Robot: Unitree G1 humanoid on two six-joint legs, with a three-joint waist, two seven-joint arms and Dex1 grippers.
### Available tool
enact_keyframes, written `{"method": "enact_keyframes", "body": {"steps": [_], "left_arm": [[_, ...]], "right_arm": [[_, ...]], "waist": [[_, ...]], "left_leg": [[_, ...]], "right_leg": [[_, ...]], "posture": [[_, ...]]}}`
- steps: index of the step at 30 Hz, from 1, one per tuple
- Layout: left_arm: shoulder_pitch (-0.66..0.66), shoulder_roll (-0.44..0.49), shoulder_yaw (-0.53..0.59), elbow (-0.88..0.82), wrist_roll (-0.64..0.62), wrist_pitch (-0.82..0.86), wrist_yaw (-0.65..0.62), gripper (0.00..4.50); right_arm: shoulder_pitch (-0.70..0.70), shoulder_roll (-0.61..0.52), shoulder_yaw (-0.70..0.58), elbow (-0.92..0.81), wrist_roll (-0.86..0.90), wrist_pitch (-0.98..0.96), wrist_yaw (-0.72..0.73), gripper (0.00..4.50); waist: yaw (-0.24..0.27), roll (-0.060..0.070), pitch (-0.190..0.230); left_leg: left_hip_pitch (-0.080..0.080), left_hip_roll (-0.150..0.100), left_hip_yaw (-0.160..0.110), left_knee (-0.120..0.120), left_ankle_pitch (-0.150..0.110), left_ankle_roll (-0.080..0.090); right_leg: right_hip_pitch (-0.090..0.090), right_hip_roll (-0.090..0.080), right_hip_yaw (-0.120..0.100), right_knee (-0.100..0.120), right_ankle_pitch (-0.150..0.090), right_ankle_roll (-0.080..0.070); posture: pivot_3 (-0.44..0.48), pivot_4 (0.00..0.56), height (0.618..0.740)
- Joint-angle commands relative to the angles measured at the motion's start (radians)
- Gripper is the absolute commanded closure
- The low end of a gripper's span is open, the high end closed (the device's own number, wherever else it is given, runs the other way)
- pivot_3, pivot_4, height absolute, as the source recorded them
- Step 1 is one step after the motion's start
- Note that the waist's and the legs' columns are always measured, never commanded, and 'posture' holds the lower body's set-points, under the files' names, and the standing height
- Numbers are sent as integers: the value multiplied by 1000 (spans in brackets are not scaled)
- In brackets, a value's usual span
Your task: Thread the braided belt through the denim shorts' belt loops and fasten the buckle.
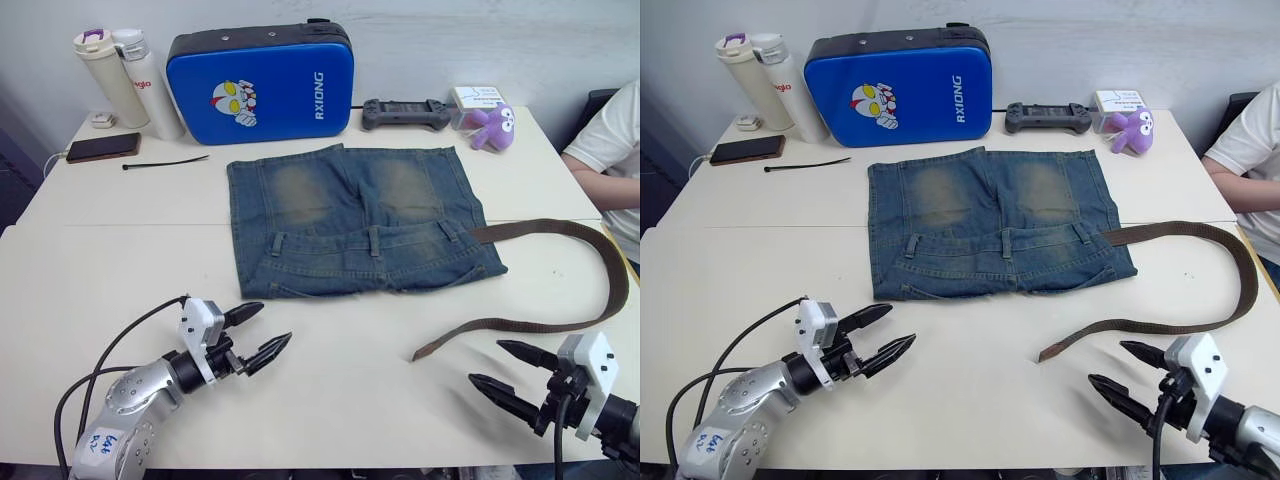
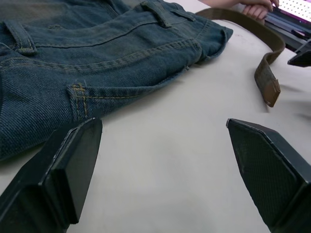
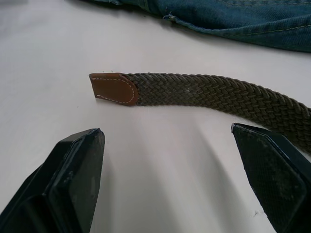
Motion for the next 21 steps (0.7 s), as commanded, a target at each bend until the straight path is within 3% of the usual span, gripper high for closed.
{"method": "enact_keyframes", "body": {"steps": [1, 5, 8, 11, 18, 21], "left_arm": [[-36, 126, -53, -31, -51, 71, -159, 0], [-215, 250, -91, -56, -127, 147, -311, 0], [-338, 271, -100, -57, -193, 230, -328, 0], [-361, 366, -174, -48, -91, 170, -430, 0], [-385, 336, -152, -45, -121, 184, -389, 0], [-398, 312, -139, -55, -138, 200, -361, 0]], "right_arm": [[7, -77, -31, -37, 20, 25, 59, 24], [-81, -242, -38, -42, -3, 69, 105, 24], [-188, -340, 19, -3, -45, 78, 117, 24], [-348, -387, 131, 65, -89, 52, 122, 24], [-585, -399, 410, 242, -246, -18, 183, 24], [-620, -387, 463, 275, -262, -21, 203, 851]], "waist": [[0, 1, 1], [1, 2, 1], [-1, 2, 1], [-16, 1, 2], [-15, 2, 4], [-15, 2, 4]], "left_leg": [[0, 0, 0, 0, 0, 0], [0, 0, 0, 1, 0, 0], [0, 0, 0, 1, 1, 0], [0, 0, 0, 0, 1, -1], [-3, 0, -1, 2, 2, -1], [-3, 0, -1, 3, 2, 0]], "right_leg": [[0, 0, 0, 0, 0, 0], [0, -1, 0, 0, 0, -1], [0, -1, 0, 0, 0, -1], [0, 1, 0, 0, 0, -1], [-1, 1, -1, -1, -1, -1], [-1, 0, -1, 0, -1, -1]], "posture": [[0, 150, 740], [0, 150, 740], [0, 150, 740], [0, 150, 740], [0, 150, 740], [0, 150, 740]]}}
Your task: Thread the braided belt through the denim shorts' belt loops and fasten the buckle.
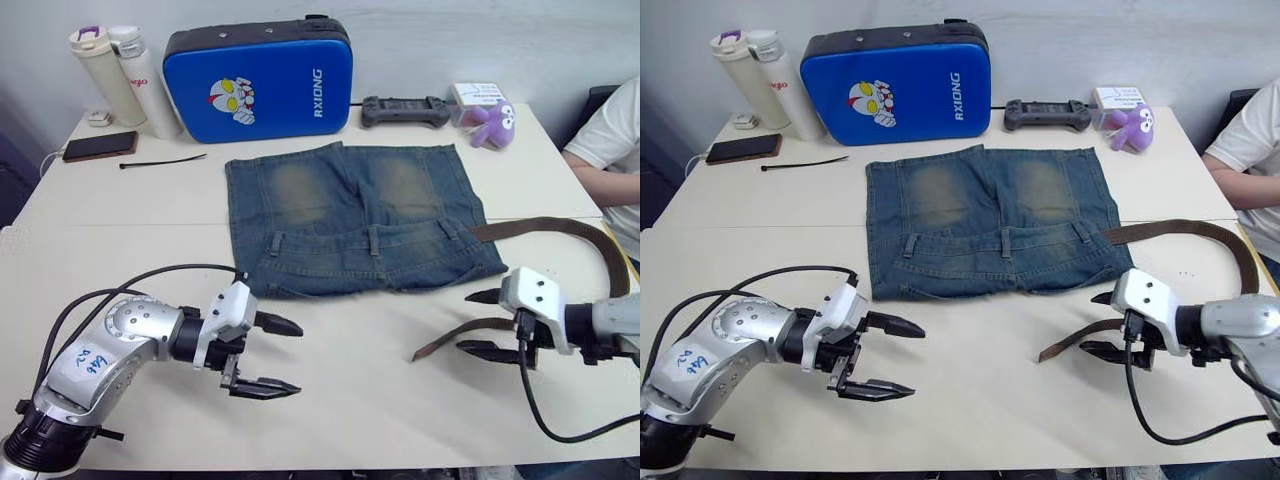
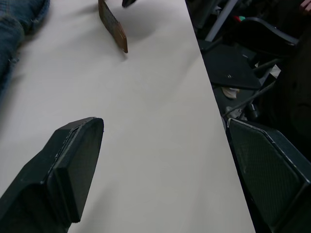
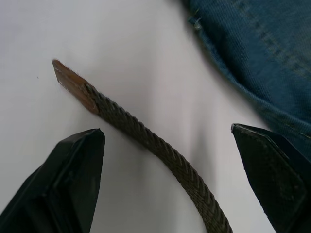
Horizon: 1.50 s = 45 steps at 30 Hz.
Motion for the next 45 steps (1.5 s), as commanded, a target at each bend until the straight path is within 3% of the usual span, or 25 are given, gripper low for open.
{"method": "enact_keyframes", "body": {"steps": [1, 7, 11, 18, 23, 29, 33, 37, 41, 43, 45], "left_arm": [[-20, -26, 38, -22, -35, 16, 40, 0], [-42, -60, 62, -23, -64, 43, 85, 0], [-90, -125, 70, 10, -84, 49, 133, 0], [-236, -395, 49, 126, -109, 96, 339, 0], [-368, -636, 48, 234, -169, 117, 446, 0], [-435, -716, -10, 304, -168, 154, 421, 0], [-452, -725, -7, 335, -185, 168, 405, 1117], [-453, -712, -21, 338, -202, 203, 365, 2897], [-471, -709, -37, 353, -208, 242, 336, 4301], [-496, -732, -31, 384, -202, 238, 341, 4426], [-528, -760, -9, 422, -205, 231, 357, 4500]], "right_arm": [[-29, 13, 37, 26, -23, -18, 26, 1346], [-48, 24, 28, 42, -13, -44, 40, 4457], [-82, 33, -79, 18, 109, 27, 54, 4457], [-158, 111, -288, -144, 551, 361, -41, 4457], [-156, 158, -312, -248, 656, 438, -166, 4457], [-155, 185, -307, -278, 700, 458, -243, 4457], [-154, 190, -306, -286, 698, 457, -276, 4500], [-145, 201, -313, -281, 704, 453, -303, 4500], [-109, 213, -334, -276, 690, 436, -318, 4500], [-80, 239, -365, -268, 682, 418, -353, 4500], [-43, 266, -416, -257, 690, 406, -386, 3607]], "waist": [[-2, 0, 0], [-5, 0, 0], [-2, 0, 0], [2, -1, 0], [18, -2, 1], [20, -2, 1], [20, -2, 1], [21, -2, 1], [21, -2, 1], [22, -2, 1], [25, -3, 1]], "left_leg": [[0, 0, 0, 0, 0, 0], [0, 0, 0, 0, 1, -1], [0, 0, 0, 1, 1, -1], [0, 0, -1, 2, 1, -2], [-3, 0, -1, 7, 1, -2], [-4, 0, 0, 9, 2, -5], [-4, 0, 0, 9, 2, -5], [-4, 0, 0, 9, 2, -5], [-4, 0, 0, 9, 2, -5], [-4, 0, 0, 9, 2, -5], [-5, 0, 0, 10, 2, -5]], "right_leg": [[0, 0, 0, 0, 0, 0], [0, 1, 0, 1, 0, 0], [0, 1, 0, 2, 0, 0], [0, 1, -2, 2, 0, 0], [0, 1, -2, 3, 1, 2], [0, 2, -1, 3, 2, 3], [0, 2, -1, 3, 2, 3], [0, 2, -1, 3, 2, 3], [0, 2, -1, 3, 2, 3], [0, 2, -1, 3, 2, 3], [0, 2, -1, 3, 2, 3]], "posture": [[0, 150, 740], [0, 150, 740], [0, 150, 740], [0, 150, 740], [0, 150, 740], [0, 150, 740], [0, 150, 740], [0, 150, 740], [0, 150, 740], [0, 150, 740], [0, 150, 740]]}}
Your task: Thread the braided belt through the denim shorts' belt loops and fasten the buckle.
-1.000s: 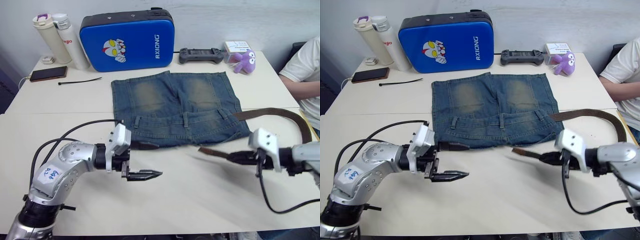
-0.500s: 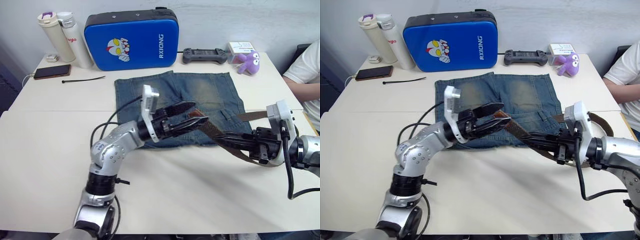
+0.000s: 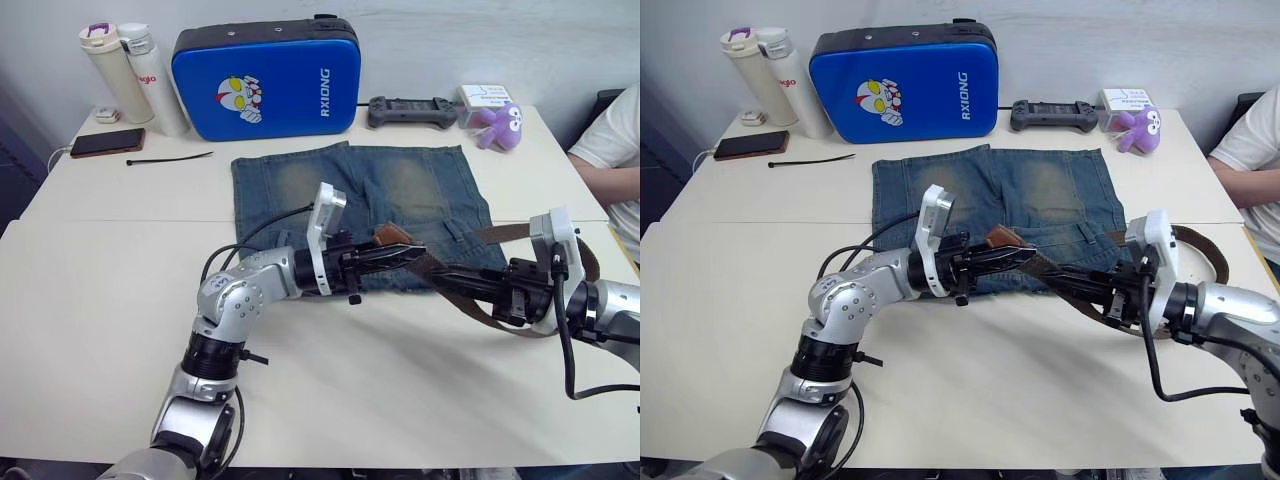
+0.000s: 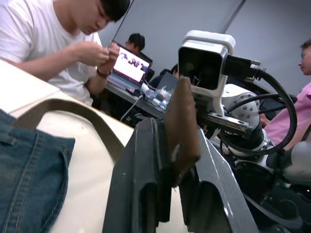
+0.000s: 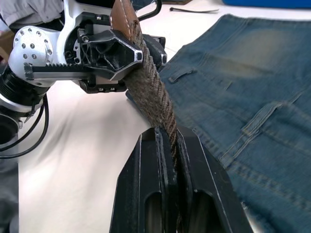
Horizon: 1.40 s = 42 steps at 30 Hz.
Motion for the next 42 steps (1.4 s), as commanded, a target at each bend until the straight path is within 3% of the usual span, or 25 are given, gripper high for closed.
{"method": "enact_keyframes", "body": {"steps": [1, 5, 8, 12, 15, 18, 21, 26, 36, 42], "left_arm": [[-68, -54, 35, 32, -31, -12, 11, 4500], [-148, -142, 116, 150, -82, 4, 65, 4500], [-206, -211, 174, 257, -104, 5, 123, 4500], [-296, -294, 273, 389, -143, -6, 227, 4500], [-312, -326, 284, 391, -193, 46, 226, 4500], [-296, -322, 250, 352, -207, 101, 212, 4500], [-280, -308, 215, 297, -212, 140, 206, 4500], [-256, -298, 204, 256, -222, 181, 235, 4500], [-202, -266, 205, 223, -194, 158, 320, 4500], [-190, -261, 215, 220, -195, 135, 349, 4500]], "right_arm": [[55, 33, -144, 8, 22, -34, -67, 3327], [134, 115, -358, 19, 164, -50, -172, 1411], [145, 150, -482, 17, 379, -67, -331, 35], [261, 226, -485, -139, 684, -136, -541, 8], [357, 338, -285, -286, 603, -151, -605, 8], [384, 435, -150, -298, 547, -196, -654, 8], [321, 590, -21, -235, 552, -285, -736, 8], [201, 704, 88, -195, 556, -369, -786, 8], [79, 778, 70, -147, 574, -498, -793, 8], [109, 711, 59, -153, 617, -451, -714, 8]], "waist": [[3, 0, 0], [4, 0, 0], [3, 0, 0], [-2, -1, 1], [-12, -2, 1], [-17, -2, 1], [-17, -2, 1], [-26, -1, 0], [-24, 0, 0], [-26, 0, 0]], "left_leg": [[0, 0, 0, 0, 0, 0], [-5, 0, -2, 3, 0, 1], [-6, 0, -2, 4, -1, 2], [-6, 0, -1, 4, -1, 2], [-6, 1, 0, 2, 0, 1], [-6, 0, 0, 2, 0, 0], [-6, -1, -1, 4, 1, 0], [-6, -1, -1, 3, 1, -1], [-8, -1, -1, 3, 1, -1], [-7, -1, -1, 3, 1, -1]], "right_leg": [[0, 0, 0, 0, 0, 0], [-1, 0, -2, 0, 1, 2], [-1, 0, -2, 0, 2, 3], [-1, 0, -1, -2, 2, 4], [-2, 2, 0, -1, 2, 4], [-3, 1, 1, 0, 1, 5], [-3, 0, 1, 0, 2, 5], [-4, 0, 1, 1, 2, 5], [-7, 0, 1, 1, 2, 5], [-7, 0, 1, 1, 2, 5]], "posture": [[0, 150, 740], [0, 150, 740], [0, 150, 740], [0, 150, 740], [0, 150, 740], [0, 150, 740], [0, 150, 740], [0, 150, 740], [0, 150, 740], [0, 150, 740]]}}
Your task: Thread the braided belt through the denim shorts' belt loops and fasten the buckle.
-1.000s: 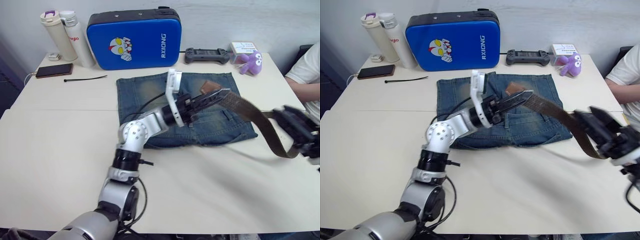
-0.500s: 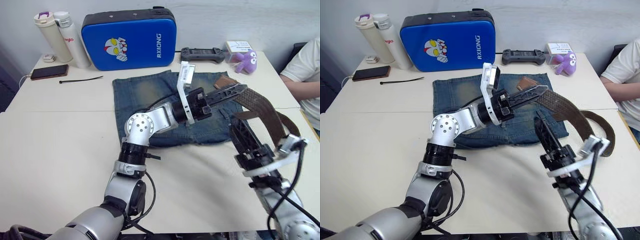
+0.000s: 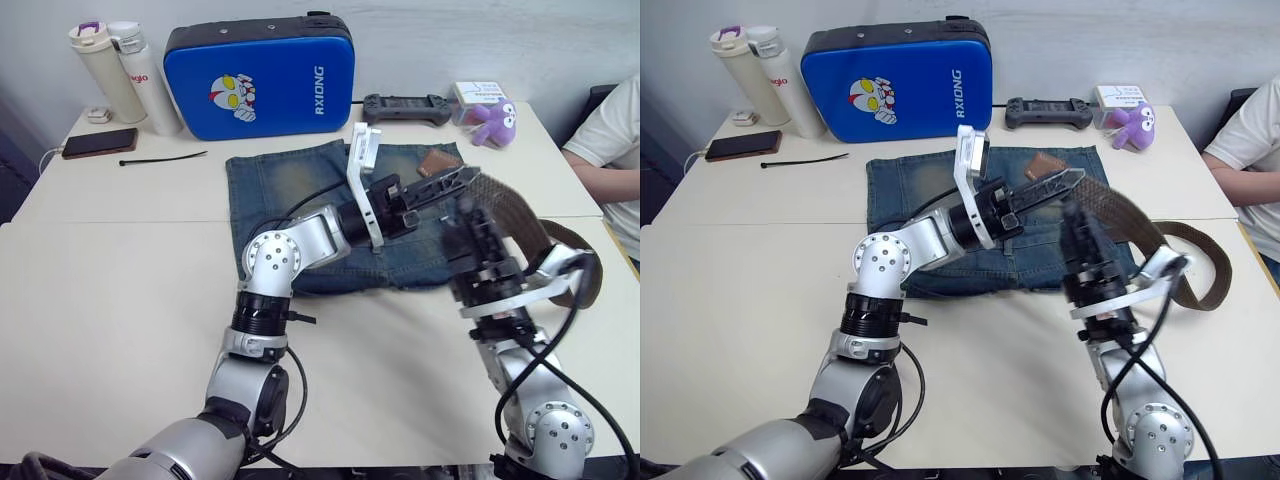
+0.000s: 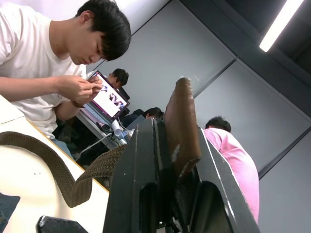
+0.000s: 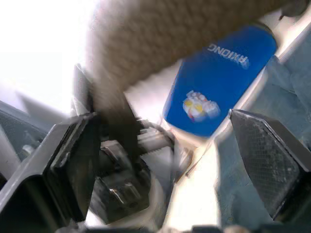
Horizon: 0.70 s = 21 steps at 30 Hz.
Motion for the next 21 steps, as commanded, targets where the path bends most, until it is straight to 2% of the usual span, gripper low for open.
{"method": "enact_keyframes", "body": {"steps": [1, 4, 8, 21], "left_arm": [[6, -16, 15, -19, -3, -17, 12, 4500], [2, -12, 26, -17, -8, -23, 17, 4500], [5, -14, 26, -24, -14, -13, 15, 4500], [6, -29, -7, -39, 3, -24, 21, 4500]], "right_arm": [[56, -83, -16, -47, 30, 37, 82, 8], [117, -129, -21, -42, 27, 50, 124, 8], [125, -143, -27, -21, 15, 32, 150, 8], [-47, -108, 18, 73, -34, 15, 146, 8]], "waist": [[0, 0, 0], [1, 0, 0], [-2, 0, 0], [0, 0, 0]], "left_leg": [[0, 0, 0, 0, 0, 0], [-1, 0, 0, 0, 0, 0], [-1, 0, 1, 0, 0, 0], [-1, 0, 1, 0, 0, 0]], "right_leg": [[0, 0, 0, 0, 0, 0], [-1, 0, 0, 0, 0, 0], [-1, 0, 1, 1, 0, 0], [-2, 0, 1, 1, 0, 0]], "posture": [[0, 150, 740], [0, 150, 740], [0, 150, 740], [0, 150, 740]]}}
